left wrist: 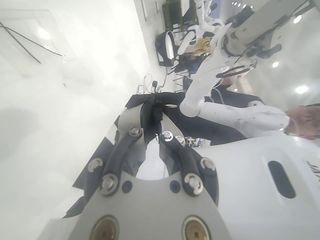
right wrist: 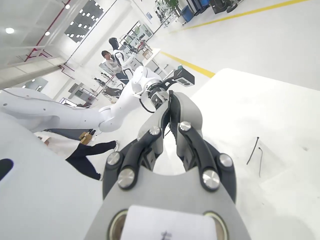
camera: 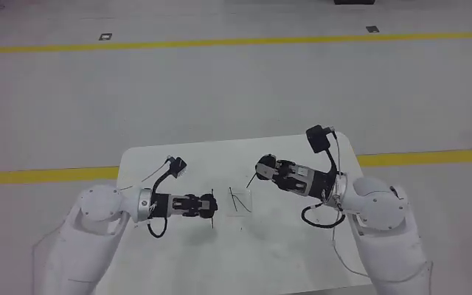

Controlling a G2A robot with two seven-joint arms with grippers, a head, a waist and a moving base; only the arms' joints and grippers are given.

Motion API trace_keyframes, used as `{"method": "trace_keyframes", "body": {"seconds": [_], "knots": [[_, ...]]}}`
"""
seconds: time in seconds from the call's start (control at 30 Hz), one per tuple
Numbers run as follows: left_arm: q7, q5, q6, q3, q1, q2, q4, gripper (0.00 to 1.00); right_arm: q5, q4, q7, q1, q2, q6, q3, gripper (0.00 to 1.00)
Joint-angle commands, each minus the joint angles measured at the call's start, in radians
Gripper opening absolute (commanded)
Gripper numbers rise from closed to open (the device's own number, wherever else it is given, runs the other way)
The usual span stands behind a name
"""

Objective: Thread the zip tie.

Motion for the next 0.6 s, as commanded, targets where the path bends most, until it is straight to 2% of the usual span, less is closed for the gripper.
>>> {"method": "trace_keyframes", "body": {"seconds": [0.0,0.1,0.23,0.47,0.57], "knots": [[-0.028,-0.041,0.066,0.011,-0.020,0.003,0.008,0.00,-0.059,-0.019,-0.012,0.013,0.004,0.000,-0.029,0.00],[-0.061,-0.103,0.127,0.025,-0.040,0.005,0.023,0.00,-0.127,-0.033,-0.028,0.033,0.016,0.000,-0.069,0.00],[-0.079,-0.108,0.167,0.050,-0.059,0.014,0.030,0.00,-0.182,-0.042,-0.075,0.054,0.036,0.000,-0.118,0.00],[-0.079,-0.125,0.178,0.071,-0.075,0.032,0.044,0.00,-0.240,-0.054,-0.131,0.091,0.090,0.000,-0.211,0.00],[-0.069,-0.106,0.170,0.072,-0.081,0.039,0.047,0.00,-0.230,-0.045,-0.152,0.106,0.114,0.000,-0.252,0.00]]}}
